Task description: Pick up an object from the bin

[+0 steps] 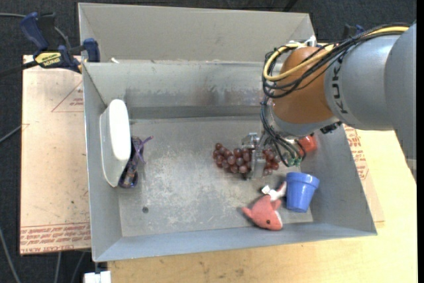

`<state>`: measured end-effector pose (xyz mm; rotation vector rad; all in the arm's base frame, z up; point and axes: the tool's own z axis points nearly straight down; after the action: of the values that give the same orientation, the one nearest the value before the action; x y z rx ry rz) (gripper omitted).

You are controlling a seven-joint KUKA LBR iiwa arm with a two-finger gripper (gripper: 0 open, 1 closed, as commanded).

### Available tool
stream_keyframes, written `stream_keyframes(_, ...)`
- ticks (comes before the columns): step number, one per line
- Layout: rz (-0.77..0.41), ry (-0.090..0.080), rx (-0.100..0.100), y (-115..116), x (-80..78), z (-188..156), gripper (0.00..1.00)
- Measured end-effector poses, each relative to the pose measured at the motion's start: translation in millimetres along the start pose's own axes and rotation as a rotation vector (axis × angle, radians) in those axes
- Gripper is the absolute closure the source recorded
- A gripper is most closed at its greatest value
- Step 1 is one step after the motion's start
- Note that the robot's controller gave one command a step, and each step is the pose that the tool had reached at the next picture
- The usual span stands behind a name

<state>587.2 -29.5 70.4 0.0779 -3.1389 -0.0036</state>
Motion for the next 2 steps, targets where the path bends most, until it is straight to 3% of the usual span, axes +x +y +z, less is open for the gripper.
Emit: stream_keyframes(2,0.000,0.002,0.000,0.3,1.1,-3.0,1.00)
